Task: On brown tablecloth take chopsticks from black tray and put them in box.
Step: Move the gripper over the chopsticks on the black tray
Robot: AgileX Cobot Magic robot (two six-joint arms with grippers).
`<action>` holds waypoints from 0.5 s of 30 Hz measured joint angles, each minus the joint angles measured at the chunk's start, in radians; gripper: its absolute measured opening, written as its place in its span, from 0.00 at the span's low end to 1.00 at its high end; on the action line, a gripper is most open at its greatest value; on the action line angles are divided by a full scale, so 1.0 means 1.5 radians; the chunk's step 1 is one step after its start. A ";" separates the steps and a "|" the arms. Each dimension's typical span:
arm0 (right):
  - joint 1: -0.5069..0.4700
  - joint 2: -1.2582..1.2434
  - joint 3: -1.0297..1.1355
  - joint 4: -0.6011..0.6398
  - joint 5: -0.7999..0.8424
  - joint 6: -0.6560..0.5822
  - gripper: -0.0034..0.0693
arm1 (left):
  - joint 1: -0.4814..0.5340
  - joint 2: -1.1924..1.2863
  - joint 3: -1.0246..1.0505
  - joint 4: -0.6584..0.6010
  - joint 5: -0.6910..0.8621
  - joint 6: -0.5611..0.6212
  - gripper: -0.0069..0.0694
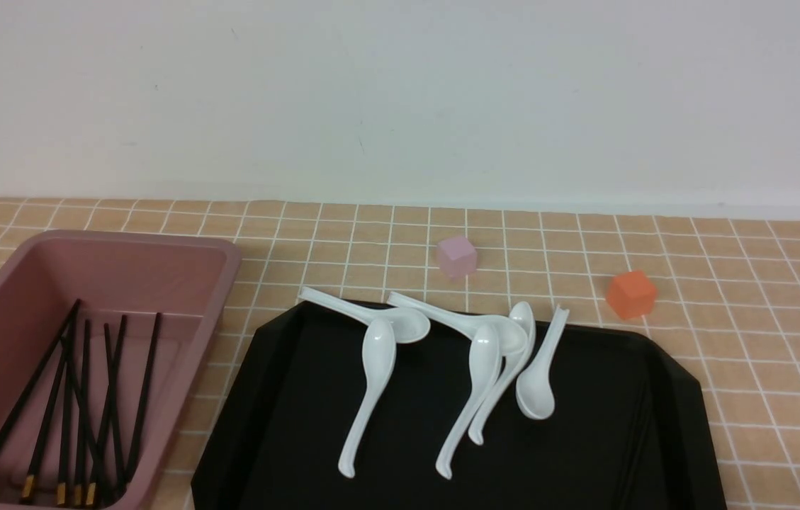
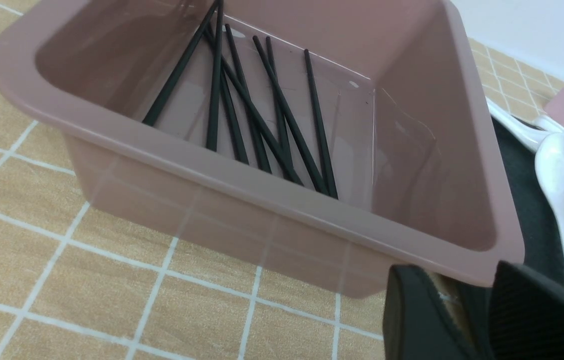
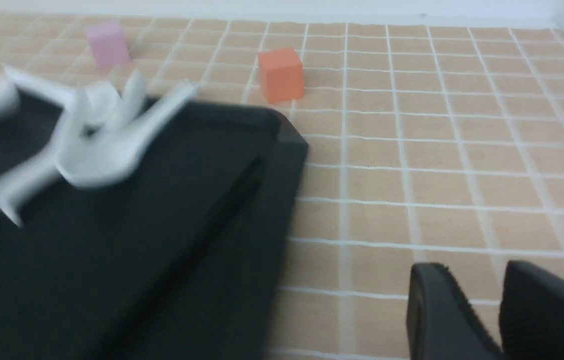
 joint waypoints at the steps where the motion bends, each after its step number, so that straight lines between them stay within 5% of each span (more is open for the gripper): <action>1: 0.000 0.000 0.002 0.056 -0.010 0.041 0.34 | 0.000 0.000 0.000 0.000 0.000 0.000 0.40; 7: 0.000 0.000 0.002 0.303 -0.056 0.192 0.35 | 0.000 0.000 0.000 0.000 0.000 0.000 0.40; 15: 0.000 0.000 -0.029 0.347 -0.019 0.172 0.33 | 0.000 0.000 0.000 0.000 0.000 0.000 0.40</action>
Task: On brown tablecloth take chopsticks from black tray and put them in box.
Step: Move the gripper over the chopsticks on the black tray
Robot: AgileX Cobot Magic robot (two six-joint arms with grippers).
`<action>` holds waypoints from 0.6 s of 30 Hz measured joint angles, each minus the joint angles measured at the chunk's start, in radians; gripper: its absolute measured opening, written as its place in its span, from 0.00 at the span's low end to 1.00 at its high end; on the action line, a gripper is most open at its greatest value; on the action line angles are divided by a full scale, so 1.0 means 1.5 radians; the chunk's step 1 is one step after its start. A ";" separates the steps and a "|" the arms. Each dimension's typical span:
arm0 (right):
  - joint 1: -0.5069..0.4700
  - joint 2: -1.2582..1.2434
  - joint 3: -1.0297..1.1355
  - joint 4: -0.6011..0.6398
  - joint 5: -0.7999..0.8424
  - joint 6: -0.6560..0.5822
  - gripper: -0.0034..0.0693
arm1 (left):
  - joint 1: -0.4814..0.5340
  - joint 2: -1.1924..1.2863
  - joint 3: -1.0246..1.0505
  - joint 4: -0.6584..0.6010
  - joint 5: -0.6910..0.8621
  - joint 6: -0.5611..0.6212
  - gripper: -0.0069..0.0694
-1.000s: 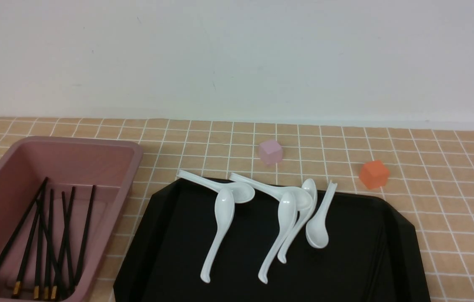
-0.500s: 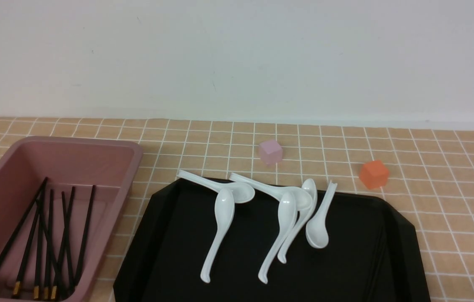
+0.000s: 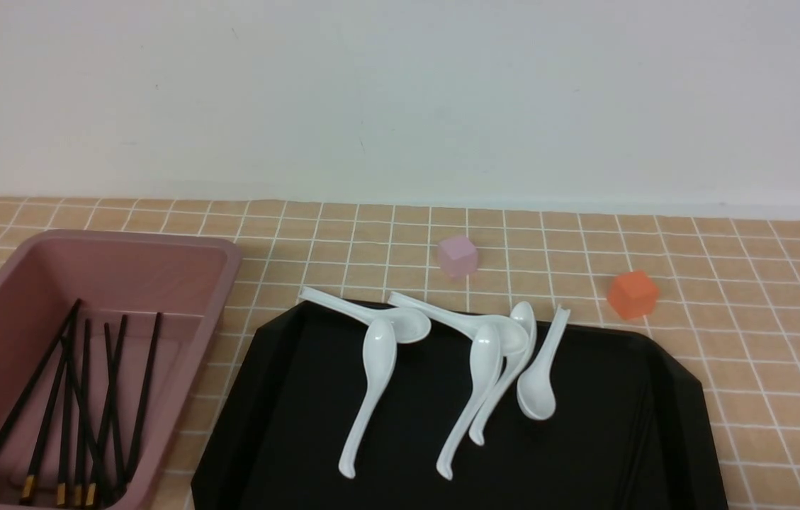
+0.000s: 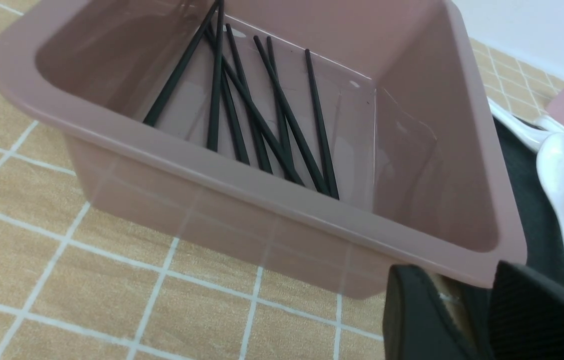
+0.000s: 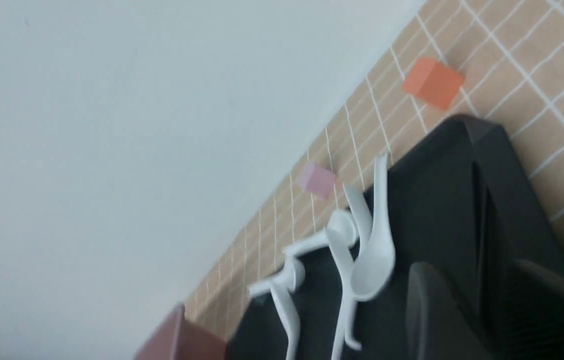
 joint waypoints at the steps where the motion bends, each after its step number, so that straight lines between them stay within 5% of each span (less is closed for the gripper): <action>1: 0.000 0.005 -0.033 -0.001 0.012 -0.023 0.30 | 0.000 0.000 0.000 0.000 0.000 0.000 0.40; 7: 0.000 0.205 -0.264 -0.070 0.152 -0.179 0.06 | 0.000 0.000 0.000 0.000 0.000 0.000 0.40; 12: 0.000 0.486 -0.370 -0.105 0.401 -0.264 0.04 | 0.000 0.000 0.000 0.000 0.000 0.000 0.40; 18: 0.037 0.712 -0.375 -0.029 0.421 -0.410 0.05 | 0.000 0.000 0.000 0.000 0.000 0.000 0.40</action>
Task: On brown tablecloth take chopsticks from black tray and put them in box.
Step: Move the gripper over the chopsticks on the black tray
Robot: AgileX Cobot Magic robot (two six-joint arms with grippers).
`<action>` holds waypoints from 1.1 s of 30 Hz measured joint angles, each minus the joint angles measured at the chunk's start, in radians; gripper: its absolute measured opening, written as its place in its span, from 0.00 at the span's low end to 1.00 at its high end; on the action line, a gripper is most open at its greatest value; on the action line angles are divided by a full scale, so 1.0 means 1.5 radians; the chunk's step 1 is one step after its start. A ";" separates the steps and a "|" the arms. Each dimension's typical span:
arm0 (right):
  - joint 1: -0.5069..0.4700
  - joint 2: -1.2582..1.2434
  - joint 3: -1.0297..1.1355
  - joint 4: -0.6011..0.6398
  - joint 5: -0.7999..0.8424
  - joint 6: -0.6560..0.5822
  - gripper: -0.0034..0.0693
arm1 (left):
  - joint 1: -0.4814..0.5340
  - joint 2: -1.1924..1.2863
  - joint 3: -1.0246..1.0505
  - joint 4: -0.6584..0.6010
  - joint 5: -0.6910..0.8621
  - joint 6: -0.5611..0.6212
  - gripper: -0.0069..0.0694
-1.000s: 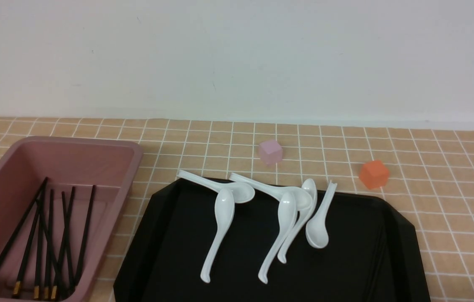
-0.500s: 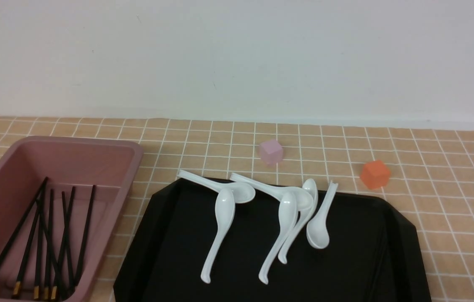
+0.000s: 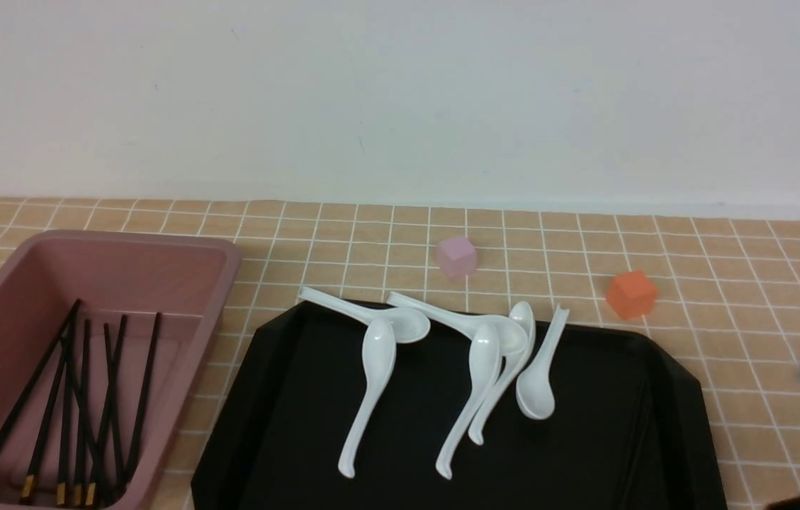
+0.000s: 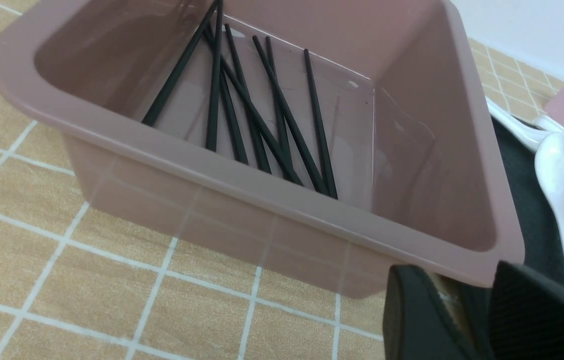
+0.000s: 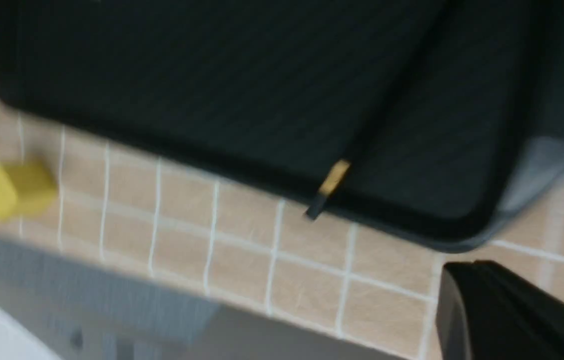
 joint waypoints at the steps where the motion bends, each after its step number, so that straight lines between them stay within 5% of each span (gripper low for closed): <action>1: 0.013 0.024 0.000 0.001 -0.013 -0.006 0.05 | 0.000 0.000 0.000 0.000 0.000 0.000 0.40; 12: 0.162 0.258 -0.002 -0.024 -0.204 0.036 0.05 | 0.000 0.000 0.000 0.000 0.000 0.000 0.40; 23: 0.189 0.393 -0.108 0.012 -0.294 0.040 0.07 | 0.000 0.000 0.000 0.000 0.000 0.000 0.40; 29: 0.189 0.408 -0.165 -0.003 -0.232 0.050 0.08 | 0.000 0.000 0.000 0.000 0.000 0.000 0.40; 33: 0.189 0.401 -0.208 -0.059 -0.121 0.132 0.11 | 0.000 0.000 0.000 0.000 0.000 0.000 0.40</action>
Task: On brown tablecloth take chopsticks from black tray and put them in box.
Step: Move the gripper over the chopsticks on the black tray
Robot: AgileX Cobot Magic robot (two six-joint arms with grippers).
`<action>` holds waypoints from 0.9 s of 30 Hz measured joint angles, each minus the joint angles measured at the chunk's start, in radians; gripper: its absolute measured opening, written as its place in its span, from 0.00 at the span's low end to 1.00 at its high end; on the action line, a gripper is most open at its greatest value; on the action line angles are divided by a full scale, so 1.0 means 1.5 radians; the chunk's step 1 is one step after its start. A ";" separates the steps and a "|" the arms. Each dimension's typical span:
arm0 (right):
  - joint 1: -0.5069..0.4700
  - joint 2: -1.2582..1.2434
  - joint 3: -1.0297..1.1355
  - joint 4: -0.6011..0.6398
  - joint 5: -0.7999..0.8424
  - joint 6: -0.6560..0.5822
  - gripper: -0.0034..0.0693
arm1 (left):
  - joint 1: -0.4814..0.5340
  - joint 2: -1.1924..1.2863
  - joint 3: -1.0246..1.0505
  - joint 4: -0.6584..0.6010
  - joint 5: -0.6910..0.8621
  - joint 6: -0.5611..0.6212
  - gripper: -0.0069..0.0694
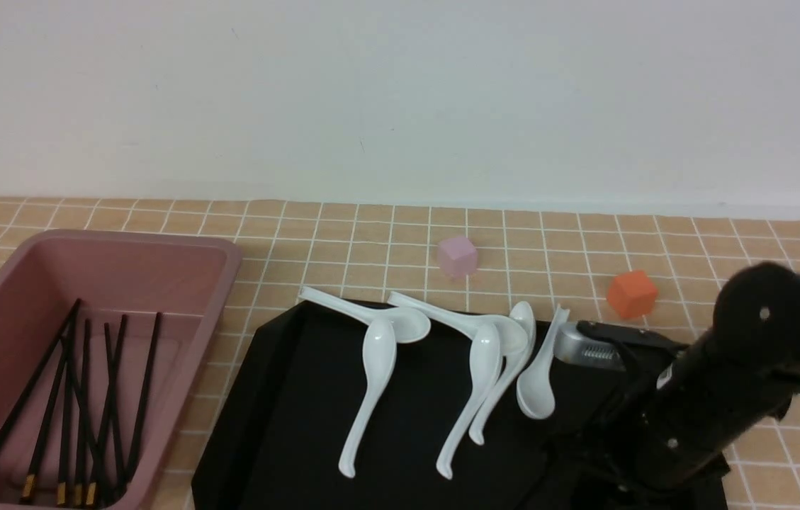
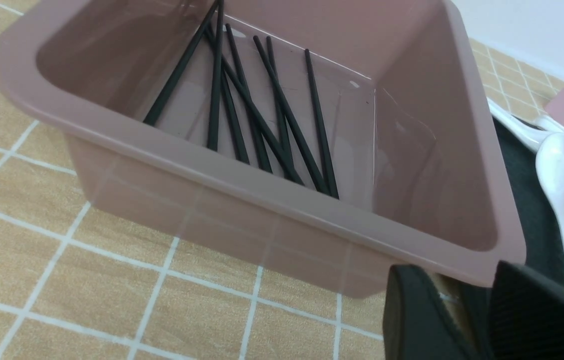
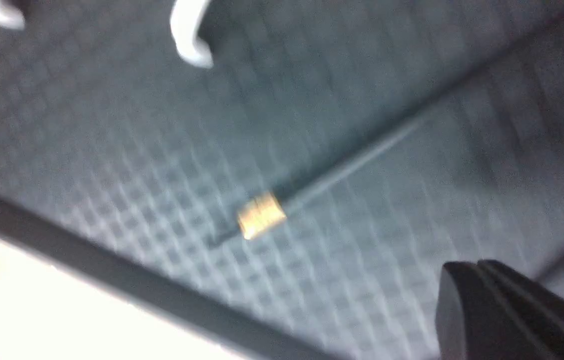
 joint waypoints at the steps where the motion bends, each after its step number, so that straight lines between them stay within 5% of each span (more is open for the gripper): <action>1: 0.000 -0.006 -0.008 -0.023 0.032 0.046 0.13 | 0.000 0.000 0.000 0.000 0.000 0.000 0.40; 4: 0.001 -0.020 -0.013 -0.068 0.070 0.130 0.21 | 0.000 0.000 0.000 0.000 0.000 0.000 0.40; 8: 0.020 -0.028 -0.014 -0.175 0.081 0.290 0.47 | 0.000 0.000 0.000 0.000 0.000 0.000 0.40; 15: 0.085 -0.004 -0.015 -0.210 0.019 0.374 0.80 | 0.000 0.000 0.000 0.000 0.000 0.000 0.40; 27: 0.094 0.073 -0.020 -0.198 -0.009 0.412 0.82 | 0.000 0.000 0.000 0.000 0.000 0.000 0.40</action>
